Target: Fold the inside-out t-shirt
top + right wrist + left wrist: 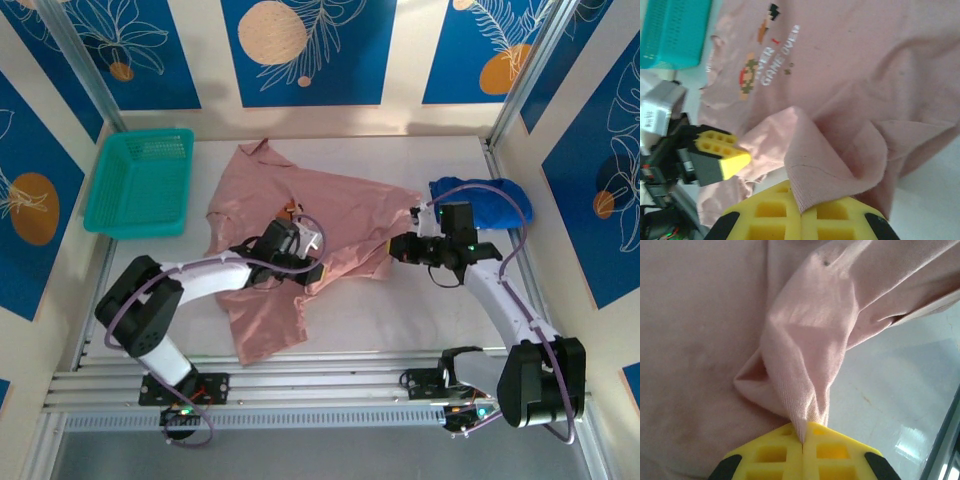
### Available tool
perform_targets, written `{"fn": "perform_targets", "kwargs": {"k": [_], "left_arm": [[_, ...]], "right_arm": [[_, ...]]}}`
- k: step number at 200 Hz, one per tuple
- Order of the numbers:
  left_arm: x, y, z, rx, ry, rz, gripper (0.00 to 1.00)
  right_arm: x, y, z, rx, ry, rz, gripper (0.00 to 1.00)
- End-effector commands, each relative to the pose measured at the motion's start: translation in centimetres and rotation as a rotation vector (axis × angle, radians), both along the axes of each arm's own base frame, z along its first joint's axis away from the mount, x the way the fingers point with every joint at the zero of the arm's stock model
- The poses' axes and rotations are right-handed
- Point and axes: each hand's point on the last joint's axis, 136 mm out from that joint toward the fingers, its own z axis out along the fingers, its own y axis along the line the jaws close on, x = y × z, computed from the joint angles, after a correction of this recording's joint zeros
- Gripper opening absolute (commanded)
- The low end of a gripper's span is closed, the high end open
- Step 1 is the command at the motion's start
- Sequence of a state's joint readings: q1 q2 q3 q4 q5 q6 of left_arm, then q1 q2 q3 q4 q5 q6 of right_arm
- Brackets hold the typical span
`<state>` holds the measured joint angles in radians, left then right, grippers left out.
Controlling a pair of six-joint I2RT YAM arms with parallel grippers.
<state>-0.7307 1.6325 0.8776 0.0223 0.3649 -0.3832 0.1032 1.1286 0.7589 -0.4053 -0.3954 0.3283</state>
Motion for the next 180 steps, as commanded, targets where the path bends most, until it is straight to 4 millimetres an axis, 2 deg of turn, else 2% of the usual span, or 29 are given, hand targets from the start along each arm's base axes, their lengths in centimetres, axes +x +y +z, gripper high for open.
{"fn": "perform_targets", "kwargs": {"k": [1,41,63,83,105,121,137,153,163,180], "left_arm": [[1.0,-1.8,1.0,-0.022,-0.041,-0.02,0.0],[1.7,-3.4,1.8,-0.037,-0.061,-0.038,0.0],[2.0,-3.8,1.9,-0.038,-0.064,-0.035,0.02],[2.1,-3.5,2.0,-0.029,-0.068,-0.026,0.17],[1.8,-2.3,3.2,-0.011,-0.103,-0.004,0.43],[1.2,-0.3,4.2,0.024,-0.14,0.037,0.55],[0.2,3.4,4.3,0.105,-0.16,0.126,0.61],[-1.5,8.8,2.8,0.25,-0.122,0.278,0.63],[-3.3,12.5,1.5,0.348,-0.065,0.374,0.63],[-6.9,16.4,0.1,0.399,0.054,0.481,0.63]], "right_arm": [[-0.1,1.2,3.9,0.083,-0.08,0.089,0.0],[1.0,0.5,7.9,0.151,-0.157,0.083,0.0],[1.7,0.3,8.8,0.182,-0.178,0.08,0.0],[2.4,0.2,8.0,0.178,-0.151,0.063,0.0],[2.7,-0.2,7.0,0.157,-0.123,0.038,0.0],[3.0,-0.7,6.3,0.141,-0.106,0.004,0.0],[3.3,-1.1,5.9,0.127,-0.094,-0.022,0.0],[3.5,-1.3,5.5,0.112,-0.091,-0.04,0.0],[3.6,-1.4,5.2,0.1,-0.088,-0.049,0.0],[3.6,-1.4,5.1,0.093,-0.089,-0.052,0.0]]}}
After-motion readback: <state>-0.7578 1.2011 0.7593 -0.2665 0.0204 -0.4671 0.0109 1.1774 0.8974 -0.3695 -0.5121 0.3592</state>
